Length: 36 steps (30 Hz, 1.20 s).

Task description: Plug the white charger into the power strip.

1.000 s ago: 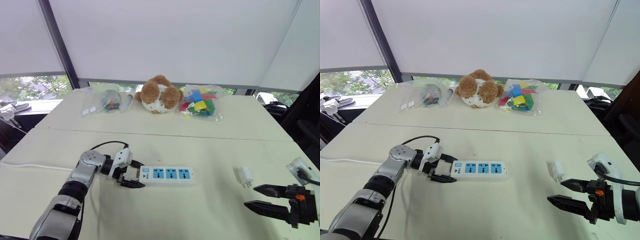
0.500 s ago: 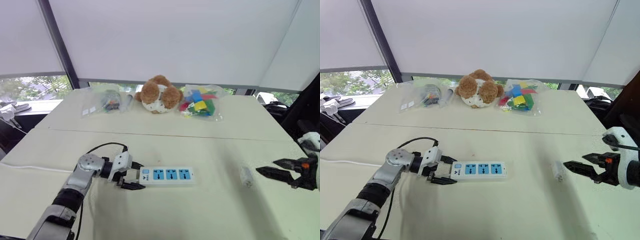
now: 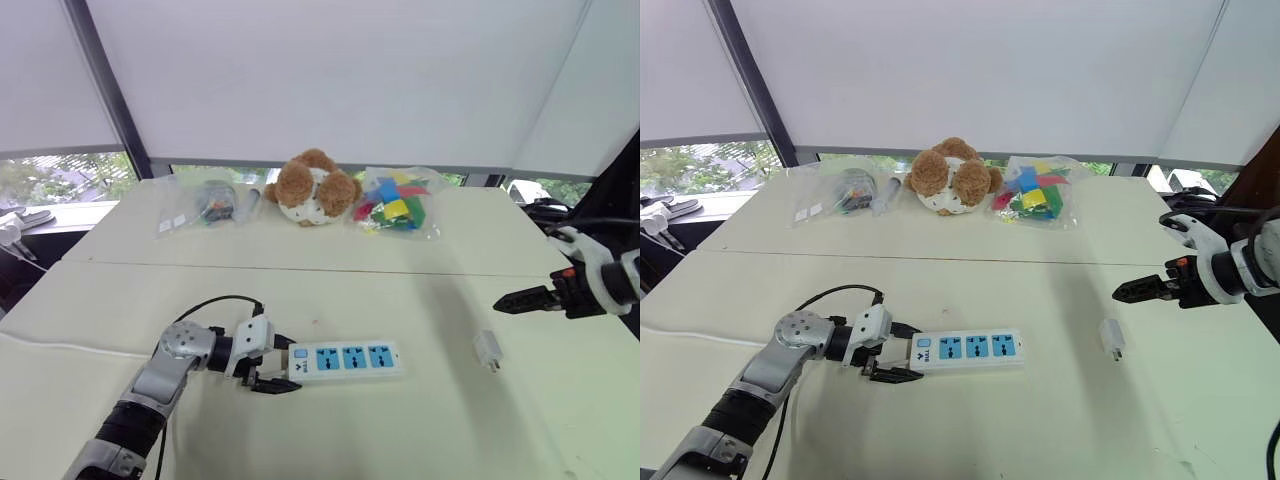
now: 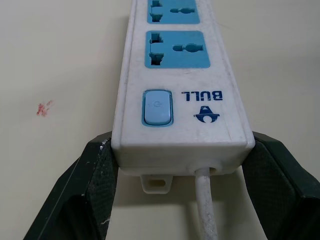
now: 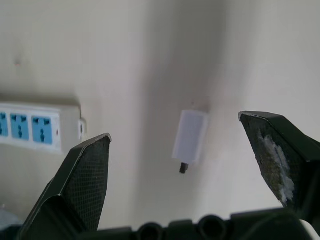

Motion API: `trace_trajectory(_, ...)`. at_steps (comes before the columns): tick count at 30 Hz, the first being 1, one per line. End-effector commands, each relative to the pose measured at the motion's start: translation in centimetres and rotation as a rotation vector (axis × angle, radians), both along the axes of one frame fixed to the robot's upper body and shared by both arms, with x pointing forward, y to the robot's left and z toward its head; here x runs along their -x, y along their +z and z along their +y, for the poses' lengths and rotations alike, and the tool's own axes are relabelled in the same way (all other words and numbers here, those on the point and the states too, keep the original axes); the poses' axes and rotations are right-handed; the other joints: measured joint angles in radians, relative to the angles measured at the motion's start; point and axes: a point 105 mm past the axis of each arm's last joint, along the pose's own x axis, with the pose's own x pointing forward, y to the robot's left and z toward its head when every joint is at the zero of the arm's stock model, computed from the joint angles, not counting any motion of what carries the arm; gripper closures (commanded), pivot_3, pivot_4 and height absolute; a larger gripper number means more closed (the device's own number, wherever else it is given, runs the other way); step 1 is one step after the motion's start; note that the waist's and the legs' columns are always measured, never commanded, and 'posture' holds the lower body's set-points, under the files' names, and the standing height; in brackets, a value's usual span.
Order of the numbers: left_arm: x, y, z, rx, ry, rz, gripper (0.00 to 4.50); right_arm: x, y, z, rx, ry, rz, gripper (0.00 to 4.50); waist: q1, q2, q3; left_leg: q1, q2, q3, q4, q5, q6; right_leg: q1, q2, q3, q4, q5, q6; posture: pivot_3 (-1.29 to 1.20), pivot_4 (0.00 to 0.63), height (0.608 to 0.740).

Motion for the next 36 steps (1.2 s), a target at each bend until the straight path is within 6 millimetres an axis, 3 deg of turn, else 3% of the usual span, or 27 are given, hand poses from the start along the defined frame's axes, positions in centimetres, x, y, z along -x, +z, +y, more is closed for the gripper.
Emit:
trace_trajectory(1, 0.8, -0.8, -0.9, -0.009, -0.024, 0.036, 1.54, -0.5, -0.6, -0.4, 0.025, -0.003, 0.064, 0.00, 0.000, 0.000, 0.000, 0.000, -0.001, 0.000, 0.000, 0.000, 0.000, 0.000, -0.001, 0.000, 0.000, 0.000, 0.000, 0.00, 0.150, 0.739)
trace_trajectory(4, 0.9, -0.7, -0.9, -0.030, -0.033, 0.052, 1.54, -0.9, -2.0, -0.5, 0.032, -0.015, 0.144, 0.00, -0.001, 0.000, 0.000, 0.000, -0.002, 0.001, 0.001, -0.001, 0.001, 0.000, -0.002, 0.000, 0.000, 0.000, 0.000, 0.00, 0.150, 0.739)
trace_trajectory(22, 1.9, -0.5, -0.8, -0.062, -0.039, 0.075, 1.54, -2.5, -5.3, -0.2, 0.079, 0.052, 0.265, 0.00, -0.005, 0.001, 0.000, -0.003, -0.002, 0.002, 0.002, 0.000, 0.000, -0.003, -0.002, -0.001, 0.003, 0.000, 0.001, 0.00, 0.150, 0.739)
trace_trajectory(25, 2.0, -0.6, -0.8, -0.061, -0.036, 0.076, 1.54, -2.9, -6.1, -0.3, 0.114, 0.056, 0.270, 0.90, -0.005, 0.001, 0.000, -0.003, -0.002, 0.002, 0.002, 0.000, 0.000, -0.003, -0.001, -0.001, 0.004, 0.000, 0.001, 0.00, 0.150, 0.739)
trace_trajectory(30, 1.8, -0.7, -0.8, -0.061, -0.021, 0.076, 1.54, -3.1, -7.2, 0.0, 0.120, 0.060, 0.295, 3.49, -0.004, 0.001, 0.000, -0.003, -0.002, 0.002, 0.004, 0.002, -0.003, -0.003, -0.001, -0.001, 0.004, 0.000, 0.001, 0.00, 0.150, 0.739)
trace_trajectory(31, 1.7, -0.7, -0.7, -0.061, -0.018, 0.076, 1.54, -3.2, -7.4, 0.0, 0.122, 0.061, 0.295, 3.81, -0.005, 0.001, 0.000, -0.003, -0.002, 0.002, 0.005, 0.002, -0.003, -0.002, -0.001, -0.001, 0.004, 0.000, 0.001, 0.00, 0.150, 0.739)
trace_trajectory(36, 0.9, -0.5, -0.3, -0.068, 0.003, 0.066, 1.54, -3.4, -7.4, 0.2, 0.100, 0.048, 0.288, 3.81, -0.006, 0.001, 0.000, -0.003, -0.001, 0.002, 0.012, 0.000, 0.000, 0.001, -0.001, -0.001, 0.004, 0.000, 0.001, 0.00, 0.150, 0.739)
